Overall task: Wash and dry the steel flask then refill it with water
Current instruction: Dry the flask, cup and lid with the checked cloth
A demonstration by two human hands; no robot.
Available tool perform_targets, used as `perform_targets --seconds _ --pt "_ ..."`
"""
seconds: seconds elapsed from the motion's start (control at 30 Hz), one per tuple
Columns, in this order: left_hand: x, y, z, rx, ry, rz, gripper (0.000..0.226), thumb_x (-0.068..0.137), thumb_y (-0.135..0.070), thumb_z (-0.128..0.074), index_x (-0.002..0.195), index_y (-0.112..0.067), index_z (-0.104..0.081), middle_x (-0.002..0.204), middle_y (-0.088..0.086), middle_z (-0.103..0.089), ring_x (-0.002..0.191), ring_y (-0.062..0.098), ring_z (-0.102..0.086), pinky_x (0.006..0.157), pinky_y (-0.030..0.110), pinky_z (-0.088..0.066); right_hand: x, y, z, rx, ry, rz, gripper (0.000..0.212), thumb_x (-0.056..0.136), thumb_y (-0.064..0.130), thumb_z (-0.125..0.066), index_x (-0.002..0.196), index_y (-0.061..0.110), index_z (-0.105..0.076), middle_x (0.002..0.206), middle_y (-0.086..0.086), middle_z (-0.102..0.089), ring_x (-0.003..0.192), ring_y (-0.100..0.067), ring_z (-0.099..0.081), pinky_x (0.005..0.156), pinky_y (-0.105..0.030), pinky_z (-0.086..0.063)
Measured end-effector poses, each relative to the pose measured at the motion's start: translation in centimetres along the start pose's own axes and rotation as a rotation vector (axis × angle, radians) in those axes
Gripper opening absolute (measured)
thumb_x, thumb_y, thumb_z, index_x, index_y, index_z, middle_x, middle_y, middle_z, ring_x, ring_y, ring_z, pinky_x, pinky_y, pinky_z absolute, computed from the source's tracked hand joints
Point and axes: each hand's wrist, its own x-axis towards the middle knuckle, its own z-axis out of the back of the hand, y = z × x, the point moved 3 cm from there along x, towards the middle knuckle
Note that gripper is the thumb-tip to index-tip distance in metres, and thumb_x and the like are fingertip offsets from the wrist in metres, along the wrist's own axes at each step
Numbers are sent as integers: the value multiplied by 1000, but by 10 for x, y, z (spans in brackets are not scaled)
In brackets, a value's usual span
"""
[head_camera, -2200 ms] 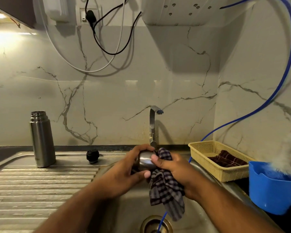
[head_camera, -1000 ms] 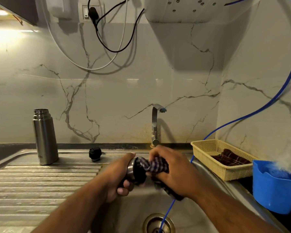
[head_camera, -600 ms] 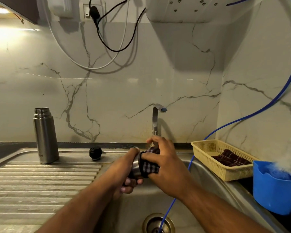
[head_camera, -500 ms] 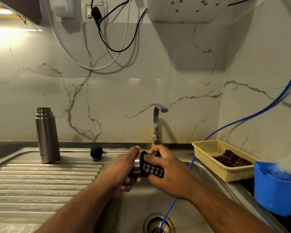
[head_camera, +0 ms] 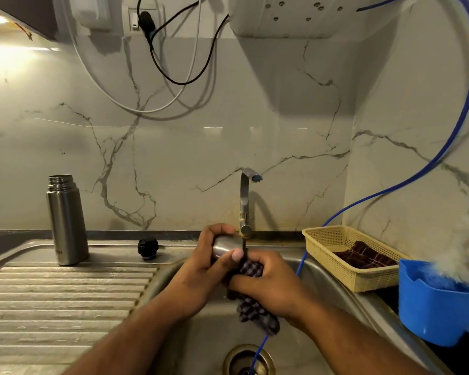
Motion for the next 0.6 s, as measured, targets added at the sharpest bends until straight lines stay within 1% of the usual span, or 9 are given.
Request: perform_targets --seconds 0.07,0.17,0.23,0.3,0.4,0.43,0.5,0.53,0.6 --pt "-1 4 -3 -80 30 66 40 97 -45 -50 134 -31 -44 115 4 -63 100 15 -67 85 32 -59 2 -3 5 -220 -80 128 28 86 28 -77 114 32 -71 99 6 -75 89 -12 -72 82 -41 -62" --pt "-1 17 0 -279 77 301 62 95 -76 -31 131 -34 -57 119 7 -70 102 22 -71 84 36 -57 4 -5 11 -736 -113 336 37 87 41 -71 123 40 -64 111 18 -56 99 -4 -57 81 -26 -54" --pt "-1 25 5 -192 159 394 83 87 -89 -22 120 -29 -69 110 9 -74 91 23 -68 79 36 -52 5 -5 12 -919 -107 416 41 90 45 -68 130 43 -59 115 20 -48 102 -3 -50 80 -14 -44" --pt "-1 28 10 -83 174 405 86 81 -93 -26 112 -27 -72 101 7 -76 85 19 -65 78 36 -50 7 -6 13 -970 -126 435 42 90 46 -68 131 44 -57 117 19 -46 103 -3 -48 79 -13 -41" --pt "0 23 14 12 112 329 64 80 -87 -43 120 -42 -65 113 -14 -72 103 4 -66 96 34 -53 9 -8 13 -858 -147 292 37 87 43 -73 122 42 -62 109 19 -53 101 -3 -54 79 -19 -48" --pt "1 19 13 99 128 262 54 85 -79 -50 123 -42 -61 113 -15 -71 104 1 -66 95 30 -54 10 -10 13 -725 -110 191 36 85 40 -76 119 40 -65 107 18 -60 99 -4 -60 79 -23 -53" --pt "0 10 8 322 179 130 46 91 -57 -62 131 -37 -51 108 -11 -69 100 -6 -64 83 15 -53 8 -15 10 -326 0 -9 40 80 28 -83 118 35 -70 100 8 -75 90 -12 -72 79 -32 -62" --pt "-2 7 5 409 186 71 47 92 -50 -64 134 -37 -47 108 -13 -66 101 -10 -60 80 9 -49 6 -16 10 -176 36 -87 43 78 22 -85 118 31 -71 99 5 -77 88 -12 -75 79 -31 -62" --pt "-3 3 0 422 145 4 51 92 -44 -66 137 -40 -43 113 -17 -61 105 -14 -55 80 4 -45 4 -15 12 -60 43 -155 44 76 16 -87 115 28 -72 98 5 -78 89 -7 -74 79 -23 -60"
